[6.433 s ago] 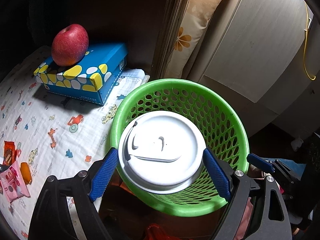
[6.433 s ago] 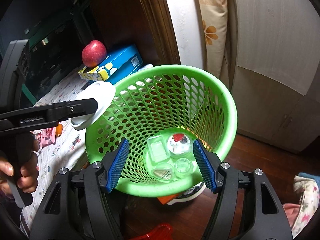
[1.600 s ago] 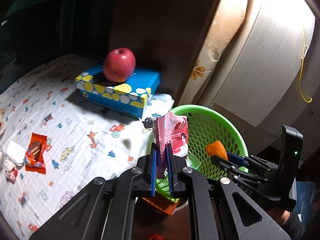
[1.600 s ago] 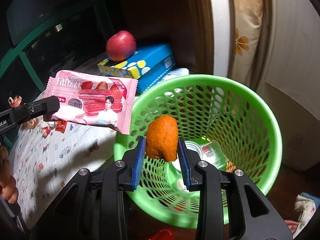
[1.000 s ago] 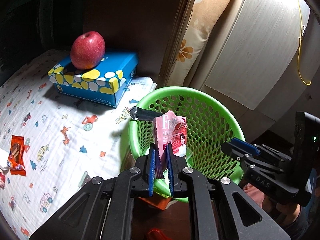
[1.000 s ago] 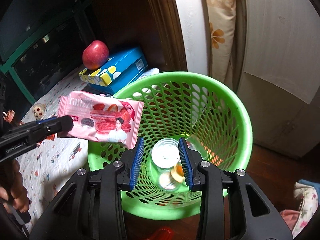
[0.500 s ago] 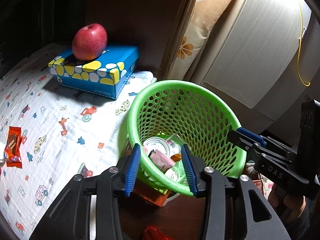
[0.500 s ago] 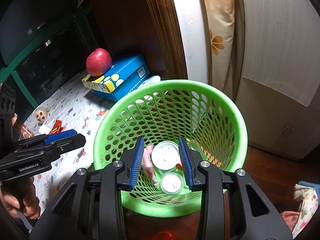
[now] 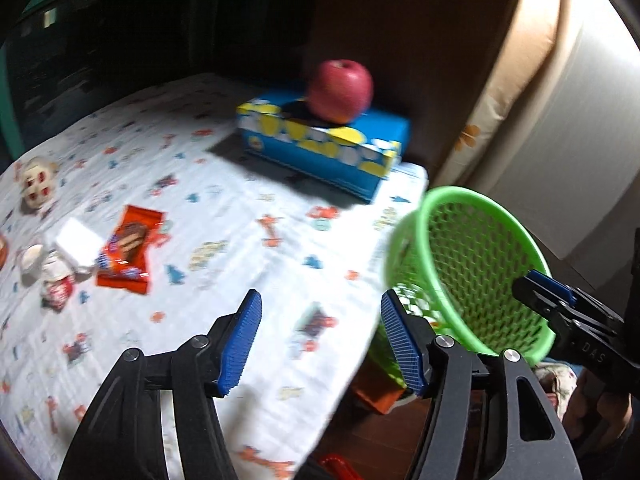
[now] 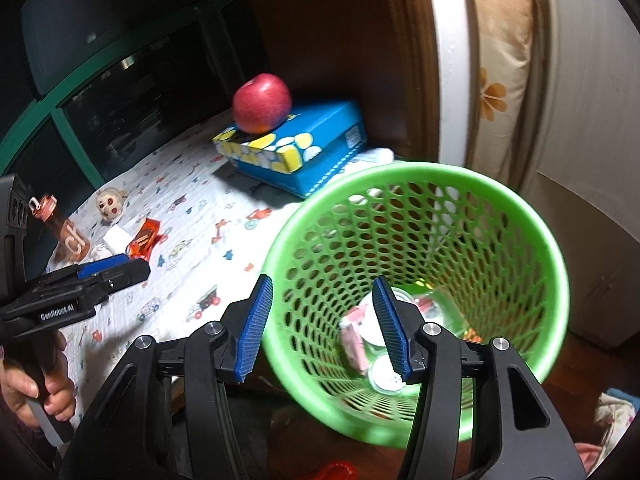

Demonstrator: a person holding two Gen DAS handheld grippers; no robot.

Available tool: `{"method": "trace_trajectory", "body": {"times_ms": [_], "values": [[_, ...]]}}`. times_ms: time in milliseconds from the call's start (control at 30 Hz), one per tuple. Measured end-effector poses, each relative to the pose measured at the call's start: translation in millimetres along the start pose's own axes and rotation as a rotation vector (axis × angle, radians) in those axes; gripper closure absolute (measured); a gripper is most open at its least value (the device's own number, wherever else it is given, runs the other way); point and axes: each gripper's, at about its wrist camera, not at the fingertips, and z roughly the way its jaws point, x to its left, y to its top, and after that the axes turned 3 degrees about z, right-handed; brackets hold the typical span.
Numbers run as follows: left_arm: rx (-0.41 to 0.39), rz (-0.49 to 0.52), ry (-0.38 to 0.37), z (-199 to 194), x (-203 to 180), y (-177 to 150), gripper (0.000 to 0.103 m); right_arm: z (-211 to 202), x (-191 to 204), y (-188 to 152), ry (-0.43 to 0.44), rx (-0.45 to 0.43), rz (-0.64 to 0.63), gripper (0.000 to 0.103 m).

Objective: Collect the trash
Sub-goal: 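Move both grippers back toward the remaining trash on the bed, then grasp the crumpled paper with the left gripper while the right gripper grasps the white foam block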

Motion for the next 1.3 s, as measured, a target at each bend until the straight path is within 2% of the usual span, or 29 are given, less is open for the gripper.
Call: {"method": "trace_trajectory", "body": {"times_ms": [267, 467, 633, 733, 833, 1167, 1300], "values": [[-0.023, -0.169, 0.173, -17.1, 103.6, -11.6, 0.039, 23.0, 50.4, 4.7, 0.069, 0.038, -0.071, 0.050], [-0.017, -0.260, 0.304, -17.6, 177.8, -21.6, 0.038, 37.0, 89.2, 8.7, 0.121, 0.056, -0.121, 0.050], [0.015, -0.299, 0.364, -1.3, 217.5, -26.3, 0.036, 48.0, 116.8, 11.3, 0.154, 0.073, -0.157, 0.050], [0.028, -0.309, 0.374, 8.2, 234.1, -27.1, 0.036, 55.4, 132.0, 12.5, 0.170, 0.086, -0.181, 0.049], [0.044, -0.302, 0.384, 19.7, 245.0, -25.7, 0.035, 61.0, 145.6, 13.6, 0.180, 0.089, -0.205, 0.040], [0.071, -0.296, 0.359, 45.8, 266.6, -22.1, 0.035, 86.7, 184.1, 19.4, 0.211, 0.123, -0.268, 0.039], [0.061, -0.296, 0.339, 47.1, 272.2, -23.1, 0.051, 96.3, 200.0, 20.8, 0.228, 0.131, -0.303, 0.039]]}}
